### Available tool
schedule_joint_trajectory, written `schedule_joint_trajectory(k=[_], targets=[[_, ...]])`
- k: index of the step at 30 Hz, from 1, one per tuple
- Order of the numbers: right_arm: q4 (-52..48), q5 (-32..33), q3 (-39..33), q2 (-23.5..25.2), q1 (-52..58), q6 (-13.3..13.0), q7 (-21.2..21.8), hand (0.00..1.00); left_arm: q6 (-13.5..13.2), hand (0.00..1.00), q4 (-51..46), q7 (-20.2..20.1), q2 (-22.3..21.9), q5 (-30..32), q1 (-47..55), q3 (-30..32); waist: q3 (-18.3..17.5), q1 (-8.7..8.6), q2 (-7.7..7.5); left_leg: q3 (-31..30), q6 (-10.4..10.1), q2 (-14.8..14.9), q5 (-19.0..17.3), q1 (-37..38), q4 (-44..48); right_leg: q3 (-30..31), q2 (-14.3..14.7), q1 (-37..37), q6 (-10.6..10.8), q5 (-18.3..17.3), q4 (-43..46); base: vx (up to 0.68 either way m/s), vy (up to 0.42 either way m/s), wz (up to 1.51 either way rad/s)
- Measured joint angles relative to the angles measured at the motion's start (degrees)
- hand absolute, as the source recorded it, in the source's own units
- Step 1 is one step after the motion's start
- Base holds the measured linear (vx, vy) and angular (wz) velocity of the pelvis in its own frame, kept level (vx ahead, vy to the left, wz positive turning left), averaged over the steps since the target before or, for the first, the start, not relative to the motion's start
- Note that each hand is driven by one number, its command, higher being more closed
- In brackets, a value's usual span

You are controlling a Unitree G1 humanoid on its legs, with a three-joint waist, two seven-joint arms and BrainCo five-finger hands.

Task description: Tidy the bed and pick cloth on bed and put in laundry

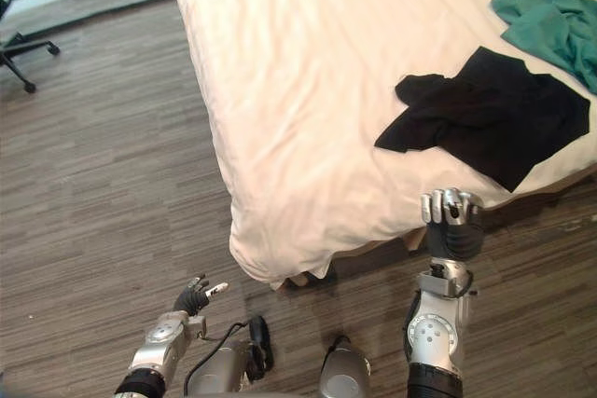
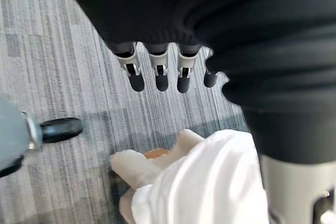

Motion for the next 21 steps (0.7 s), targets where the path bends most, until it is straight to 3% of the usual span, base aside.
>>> schedule_joint_trajectory(k=[2, 5, 8, 9, 13, 20, 21], targets=[[1.2, 0.0, 3.1, -0.5, -5.4, 0.1, -1.9, 1.0, -0.2, 0.0, 0.1, 0.1, 0.5, -1.8, -2.6, -1.8, 1.4, 0.04, 0.85, -0.1, 0.3, 0.1, 0.5, -4.3, 0.3, 0.5, -0.3, -5.9, -0.4, -0.3, 3.2, -0.14, -0.033, 0.11], [7.1, 0.7, 7.3, -1.2, -15.6, -0.7, -7.0, 1.0, -1.5, 0.0, 0.1, 0.5, 1.4, -4.3, -11.1, -1.6, 6.0, 0.48, 0.88, -0.9, 0.2, 0.8, 3.5, -16.0, 1.3, 0.7, -0.1, -17.9, -2.2, -0.8, 6.6, -0.23, -0.07, 0.3], [14.6, 2.6, 10.1, 0.0, -20.1, -4.3, -8.8, 1.0, -2.7, 0.0, 0.0, 2.0, 1.3, -5.6, -18.0, -0.7, 10.5, 0.63, 0.81, -2.0, 0.0, 2.3, 6.7, -23.8, 0.0, -0.8, 1.4, -25.6, -4.0, 0.6, 7.0, -0.19, -0.097, 0.24], [15.7, 3.5, 10.1, 1.4, -20.3, -6.4, -8.5, 1.0, -2.7, 0.0, 0.0, 2.6, 1.0, -5.6, -19.1, 0.6, 12.2, 0.43, 0.39, -2.0, 0.0, 2.5, 7.2, -24.9, 0.2, -0.8, 1.5, -26.9, -4.4, 0.9, 7.4, -0.03, -0.068, 0.07], [23.7, 5.4, 8.6, 0.8, -19.1, -9.2, -9.2, 1.0, -2.9, 0.0, 0.0, 4.4, -1.1, -5.5, -20.2, 4.0, 12.9, 0.24, 0.54, -1.8, 0.1, 2.7, 7.3, -27.8, 0.7, 0.0, 1.8, -30.0, -4.9, 1.5, 7.9, 0.03, -0.046, -0.01], [31.0, 6.9, 0.6, 0.6, -15.1, -9.3, -6.8, 1.0, -3.3, 0.0, -0.1, 8.2, -2.5, -5.5, -20.3, 5.1, 13.1, -0.16, 0.53, -0.1, 0.1, 3.0, 7.3, -27.4, 0.3, 1.5, 2.3, -30.5, -4.9, 2.6, 7.2, 0.04, -0.033, -0.09], [33.0, 6.8, -0.9, 0.6, -13.5, -9.2, -6.2, 0.0, -3.3, 0.0, 0.0, 9.0, -2.8, -5.5, -20.1, 5.1, 13.1, -0.24, 0.5, 0.0, 0.1, 2.9, 7.3, -26.2, -0.3, 1.6, 2.3, -29.5, -4.8, 2.8, 6.8, 0.02, -0.012, -0.12]])
